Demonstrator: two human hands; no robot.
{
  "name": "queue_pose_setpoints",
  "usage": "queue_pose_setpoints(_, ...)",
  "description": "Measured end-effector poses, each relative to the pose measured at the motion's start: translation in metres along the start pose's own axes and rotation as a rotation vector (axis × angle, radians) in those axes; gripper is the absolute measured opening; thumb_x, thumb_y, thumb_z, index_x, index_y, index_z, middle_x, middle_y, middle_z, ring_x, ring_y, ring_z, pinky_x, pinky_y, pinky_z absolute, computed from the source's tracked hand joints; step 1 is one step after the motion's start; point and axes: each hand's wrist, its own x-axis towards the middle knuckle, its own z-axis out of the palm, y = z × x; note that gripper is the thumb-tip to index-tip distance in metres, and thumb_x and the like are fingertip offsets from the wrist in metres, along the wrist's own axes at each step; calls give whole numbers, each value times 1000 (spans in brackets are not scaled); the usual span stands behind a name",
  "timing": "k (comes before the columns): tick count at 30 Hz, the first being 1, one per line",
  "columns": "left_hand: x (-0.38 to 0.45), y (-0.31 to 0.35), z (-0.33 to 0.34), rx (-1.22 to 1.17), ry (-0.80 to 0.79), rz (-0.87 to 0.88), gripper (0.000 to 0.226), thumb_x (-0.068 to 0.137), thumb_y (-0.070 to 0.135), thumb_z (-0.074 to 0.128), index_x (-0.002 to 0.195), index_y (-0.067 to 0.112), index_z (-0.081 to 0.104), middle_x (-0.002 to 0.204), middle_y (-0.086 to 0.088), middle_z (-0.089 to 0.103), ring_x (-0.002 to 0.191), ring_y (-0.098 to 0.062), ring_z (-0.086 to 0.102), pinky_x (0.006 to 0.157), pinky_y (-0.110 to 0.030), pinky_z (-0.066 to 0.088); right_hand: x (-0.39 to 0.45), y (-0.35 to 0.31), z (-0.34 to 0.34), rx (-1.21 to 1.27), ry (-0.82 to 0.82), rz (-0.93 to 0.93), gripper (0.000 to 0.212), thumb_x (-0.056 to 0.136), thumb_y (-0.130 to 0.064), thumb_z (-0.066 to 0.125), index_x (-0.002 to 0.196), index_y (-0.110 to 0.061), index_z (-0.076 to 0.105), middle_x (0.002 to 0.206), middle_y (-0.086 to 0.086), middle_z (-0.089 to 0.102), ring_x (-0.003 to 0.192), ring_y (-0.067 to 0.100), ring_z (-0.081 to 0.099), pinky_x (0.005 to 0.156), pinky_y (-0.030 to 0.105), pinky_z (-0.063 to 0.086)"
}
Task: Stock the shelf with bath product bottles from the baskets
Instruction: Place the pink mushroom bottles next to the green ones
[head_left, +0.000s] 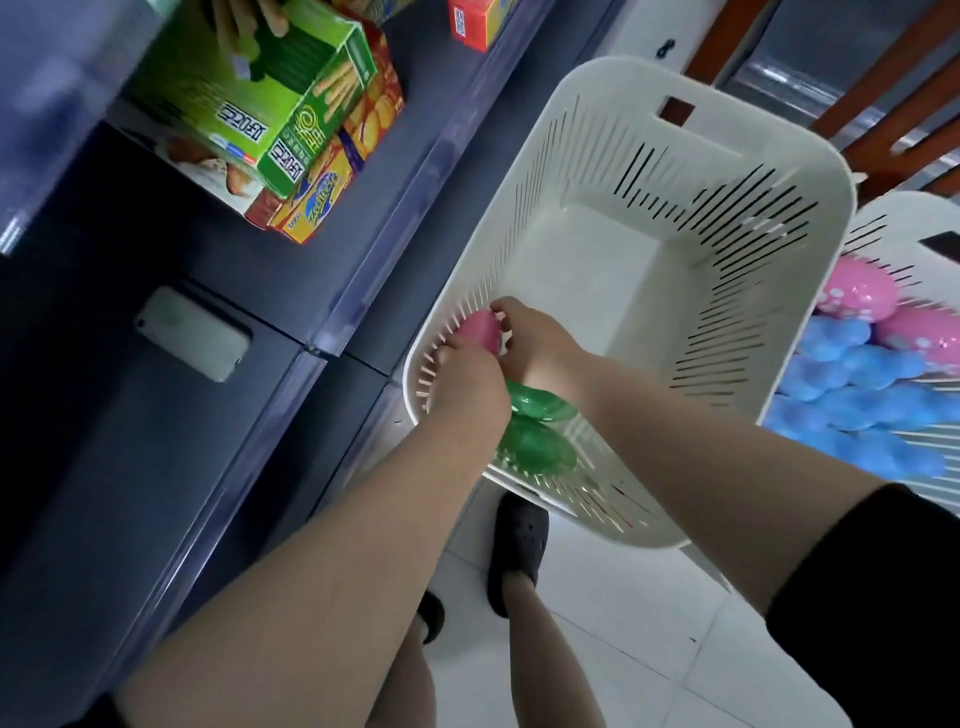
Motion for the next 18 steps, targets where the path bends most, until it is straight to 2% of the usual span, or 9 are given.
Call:
queue_pose_setpoints(3, -1, 5, -2, -65, 34, -52, 64, 96, 4, 41, 147, -3, 2, 149, -20, 24, 133, -38, 35, 105, -44, 33, 5, 1, 2, 89, -1, 13, 51, 88, -9, 55, 136, -11, 38, 123, 12, 58, 103, 28, 59, 89, 31, 44)
queue_pose_setpoints(7, -8, 6, -2, -175, 53, -50, 65, 95, 1, 41, 147, -1, 2, 147, -24, 23, 127, -39, 42, 101, -42, 38, 2, 8, 0, 198, 18, 54, 60, 81, -5, 64, 135, -10, 39, 120, 10, 58, 101, 25, 58, 83, 26, 41)
queue_pose_setpoints(10, -12, 3, 0, -225, 81, 34, 55, 97, 0, 36, 146, 4, 13, 143, -21, 30, 118, -38, 49, 95, -41, 42, -3, 16, -5, 278, 44, 81, 65, 77, -3, 69, 134, -10, 39, 109, 5, 57, 91, 20, 55, 78, 25, 41)
queue_pose_setpoints(14, -11, 2, -2, -223, 189, 186, 60, 91, -2, 48, 145, 8, 25, 140, -16, 35, 120, -33, 48, 100, -40, 41, -9, 24, -19, 367, 148, 90, 68, 72, 2, 68, 133, -12, 42, 103, 5, 56, 97, 28, 62, 93, 36, 48)
queue_pose_setpoints(18, -13, 12, -8, -286, 270, 312, 64, 87, 5, 60, 143, 14, 30, 139, -9, 37, 124, -26, 42, 102, -36, 38, -19, 24, -41, 388, 198, 83, 70, 73, 3, 69, 135, -13, 41, 106, 4, 53, 96, 21, 57, 87, 22, 40)
